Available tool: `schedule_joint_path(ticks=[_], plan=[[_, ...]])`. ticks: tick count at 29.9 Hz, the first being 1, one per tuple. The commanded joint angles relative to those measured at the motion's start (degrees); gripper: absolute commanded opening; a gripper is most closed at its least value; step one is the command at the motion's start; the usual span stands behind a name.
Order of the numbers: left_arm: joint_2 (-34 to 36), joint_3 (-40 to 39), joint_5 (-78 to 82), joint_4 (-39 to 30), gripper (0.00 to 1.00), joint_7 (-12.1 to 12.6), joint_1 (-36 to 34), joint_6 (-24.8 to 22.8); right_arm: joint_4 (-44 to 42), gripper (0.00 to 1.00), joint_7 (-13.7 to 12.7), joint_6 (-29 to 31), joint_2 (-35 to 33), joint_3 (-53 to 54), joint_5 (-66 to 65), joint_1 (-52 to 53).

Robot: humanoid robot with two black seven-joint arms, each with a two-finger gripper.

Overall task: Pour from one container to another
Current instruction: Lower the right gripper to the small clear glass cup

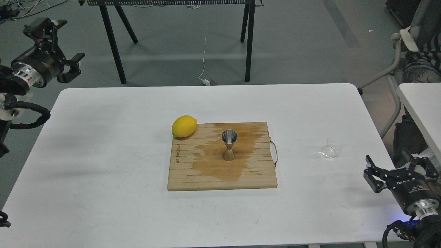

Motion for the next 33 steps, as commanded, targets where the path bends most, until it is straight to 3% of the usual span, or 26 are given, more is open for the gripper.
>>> schedule_joint_path(ticks=[1, 12, 23, 33], plan=[[0.6, 0.0, -0.1, -0.7, 1.0, 0.1, 0.0, 0.0, -0.3, 0.99, 0.0, -1.8, 3.0, 1.9, -0.1, -0.1], [1.3, -0.1, -0.1, -2.8, 1.0, 0.1, 0.0, 0.0, 0.4, 0.99, -0.3, -19.4, 8.9, 5.3, -0.8, 2.7], [1.3, -0.1, -0.1, -2.8, 1.0, 0.1, 0.0, 0.0, -0.1, 0.99, -0.6, -21.4, 9.4, 4.7, -1.6, 7.9], [1.3, -0.2, -0.1, -2.8, 1.0, 0.1, 0.0, 0.0, -4.3, 0.99, -2.3, -24.1, 16.2, 4.3, -5.3, 12.6]])
